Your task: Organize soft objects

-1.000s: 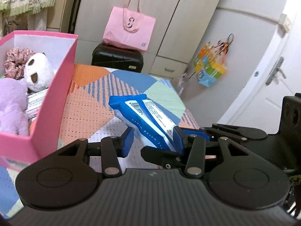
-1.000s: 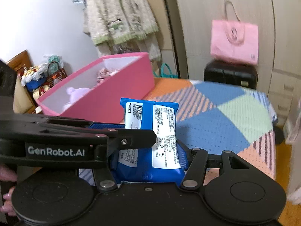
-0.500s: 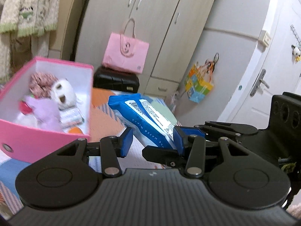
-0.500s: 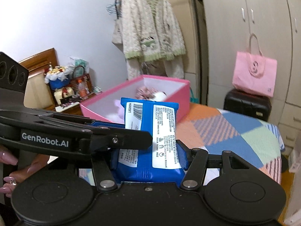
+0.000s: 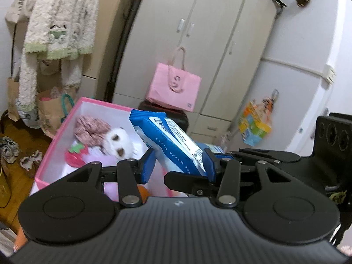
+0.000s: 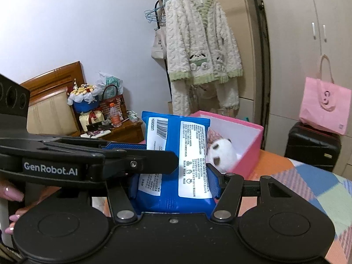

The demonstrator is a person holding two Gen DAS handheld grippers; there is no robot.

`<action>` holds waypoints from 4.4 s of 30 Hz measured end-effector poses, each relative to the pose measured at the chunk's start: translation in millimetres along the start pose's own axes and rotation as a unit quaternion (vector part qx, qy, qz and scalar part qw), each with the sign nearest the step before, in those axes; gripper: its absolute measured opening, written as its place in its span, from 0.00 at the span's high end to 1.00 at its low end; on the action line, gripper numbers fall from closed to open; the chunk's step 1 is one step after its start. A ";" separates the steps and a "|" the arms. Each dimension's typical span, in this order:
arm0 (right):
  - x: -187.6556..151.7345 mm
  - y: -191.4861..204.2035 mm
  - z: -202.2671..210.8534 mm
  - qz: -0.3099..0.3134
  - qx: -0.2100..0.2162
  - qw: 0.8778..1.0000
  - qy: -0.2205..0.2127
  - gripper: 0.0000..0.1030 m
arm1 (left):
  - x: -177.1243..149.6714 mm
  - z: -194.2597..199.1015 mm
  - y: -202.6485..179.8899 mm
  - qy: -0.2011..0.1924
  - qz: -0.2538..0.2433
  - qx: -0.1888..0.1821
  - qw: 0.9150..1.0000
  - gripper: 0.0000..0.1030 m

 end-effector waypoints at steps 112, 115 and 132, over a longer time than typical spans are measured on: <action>-54.9 -8.3 114.6 -0.082 -0.268 0.960 0.005 0.01 | -57.7 37.7 -27.5 0.029 -0.127 0.144 0.981 0.00; -57.6 -2.7 117.0 -0.076 -0.271 0.960 0.003 0.01 | -60.1 39.4 -29.1 0.031 -0.123 0.146 0.981 0.00; -61.2 3.4 129.8 -0.050 -0.354 0.934 -0.018 0.01 | -67.9 45.8 -39.4 0.014 -0.160 0.165 0.973 0.00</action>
Point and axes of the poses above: each gripper's, at about its wrist camera, not at the fingertips, and z roughly against the way its jaws point, y to its left, x to its top, the point moved 4 cm from there along -z, roughly the way its jaws point, and after that the axes turned 7 degrees about -y, right-handed, at the moved point
